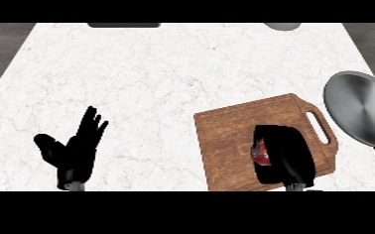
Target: Pick the can from the cutting board and place it in the pan
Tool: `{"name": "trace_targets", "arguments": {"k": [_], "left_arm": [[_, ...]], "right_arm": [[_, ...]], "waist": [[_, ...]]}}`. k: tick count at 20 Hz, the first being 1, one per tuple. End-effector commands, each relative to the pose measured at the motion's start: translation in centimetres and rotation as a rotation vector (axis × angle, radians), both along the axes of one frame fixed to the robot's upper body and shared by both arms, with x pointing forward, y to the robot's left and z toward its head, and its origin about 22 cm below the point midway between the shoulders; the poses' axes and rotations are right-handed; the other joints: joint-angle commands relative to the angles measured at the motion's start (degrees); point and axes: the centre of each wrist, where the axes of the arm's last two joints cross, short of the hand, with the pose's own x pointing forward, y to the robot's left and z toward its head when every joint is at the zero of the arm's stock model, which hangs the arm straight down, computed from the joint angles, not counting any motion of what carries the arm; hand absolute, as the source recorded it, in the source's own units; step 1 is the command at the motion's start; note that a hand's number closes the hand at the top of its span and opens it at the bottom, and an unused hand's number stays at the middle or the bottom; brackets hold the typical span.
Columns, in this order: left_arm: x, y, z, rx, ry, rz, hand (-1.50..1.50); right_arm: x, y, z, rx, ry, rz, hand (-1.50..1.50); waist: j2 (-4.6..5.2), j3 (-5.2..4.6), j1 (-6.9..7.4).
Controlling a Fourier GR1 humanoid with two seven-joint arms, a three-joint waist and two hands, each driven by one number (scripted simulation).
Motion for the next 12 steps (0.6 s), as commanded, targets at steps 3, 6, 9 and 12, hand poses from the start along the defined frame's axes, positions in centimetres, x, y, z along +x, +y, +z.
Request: {"name": "trace_targets", "arguments": {"k": [3,6,9,12], "left_arm": [[-1.2,0.6,-1.0,-0.011,0.039,0.016,0.00],[-0.3,0.6,-0.2,-0.004,0.057,0.015,0.00],[-0.3,0.8,0.0,-0.004,0.037,-0.001,0.00],[0.6,0.0,0.7,-0.018,0.036,-0.009,0.00]], "right_arm": [[-1.5,-0.6,6.1,-0.008,-0.361,-0.090,1.50],[-2.5,-0.8,7.1,0.010,-0.479,-0.162,1.50],[-3.0,-2.2,11.0,0.059,-0.493,-0.234,1.50],[-3.5,-2.5,11.9,0.092,-0.495,-0.274,1.50]], "waist": [[0.00,-0.11,-0.73],[0.19,-0.05,-0.53],[0.31,-0.07,-0.17],[0.39,-0.05,0.03]]}}
